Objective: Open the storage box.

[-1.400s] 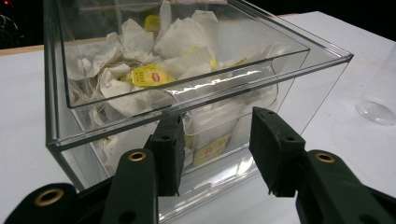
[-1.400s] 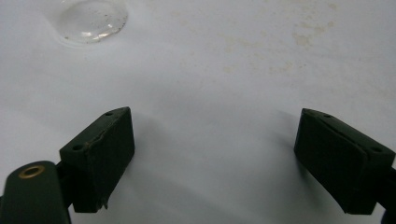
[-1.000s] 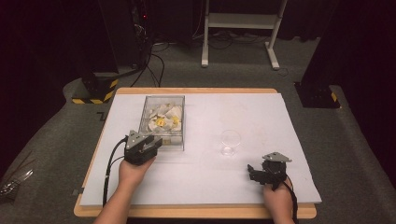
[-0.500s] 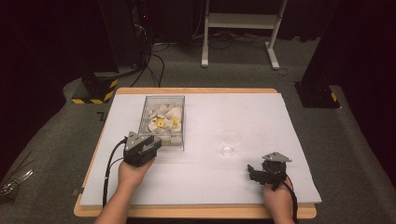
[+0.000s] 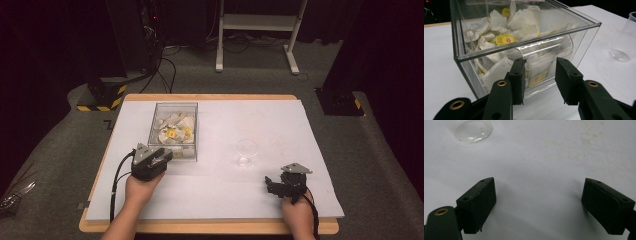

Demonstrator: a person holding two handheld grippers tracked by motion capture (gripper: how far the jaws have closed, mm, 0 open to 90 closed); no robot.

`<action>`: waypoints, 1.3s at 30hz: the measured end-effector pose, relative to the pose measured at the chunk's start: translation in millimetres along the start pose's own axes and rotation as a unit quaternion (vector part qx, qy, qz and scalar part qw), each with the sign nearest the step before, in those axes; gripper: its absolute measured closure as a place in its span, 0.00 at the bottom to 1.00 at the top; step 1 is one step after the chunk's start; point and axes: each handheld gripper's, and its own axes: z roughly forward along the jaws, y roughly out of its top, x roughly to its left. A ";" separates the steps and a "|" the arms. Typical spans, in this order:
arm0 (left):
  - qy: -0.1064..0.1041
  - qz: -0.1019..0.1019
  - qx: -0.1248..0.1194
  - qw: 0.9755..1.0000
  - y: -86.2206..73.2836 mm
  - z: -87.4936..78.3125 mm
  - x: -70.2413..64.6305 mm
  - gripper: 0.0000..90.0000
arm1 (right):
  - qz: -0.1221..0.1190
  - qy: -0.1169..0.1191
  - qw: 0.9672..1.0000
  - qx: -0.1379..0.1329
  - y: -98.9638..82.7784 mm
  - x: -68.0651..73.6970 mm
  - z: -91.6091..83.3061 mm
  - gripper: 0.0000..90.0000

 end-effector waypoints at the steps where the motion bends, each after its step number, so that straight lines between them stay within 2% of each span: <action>1: 0.000 0.000 0.000 1.000 -0.4 -0.4 -0.2 0.67 | 0.000 0.000 1.000 0.000 0.0 0.0 0.0 0.14; 14: -0.003 0.004 -0.001 1.000 -3.7 -6.3 -2.2 0.68 | -0.001 0.000 1.000 -0.001 0.0 0.0 0.0 0.14; 18: -0.010 0.000 -0.003 1.000 -5.5 -8.5 -2.2 0.68 | -0.001 0.000 1.000 -0.001 0.0 0.0 0.0 0.14; 39: -0.007 0.012 -0.001 1.000 -9.8 -17.3 -7.6 0.69 | -0.001 0.000 1.000 -0.001 0.0 -0.1 0.0 0.14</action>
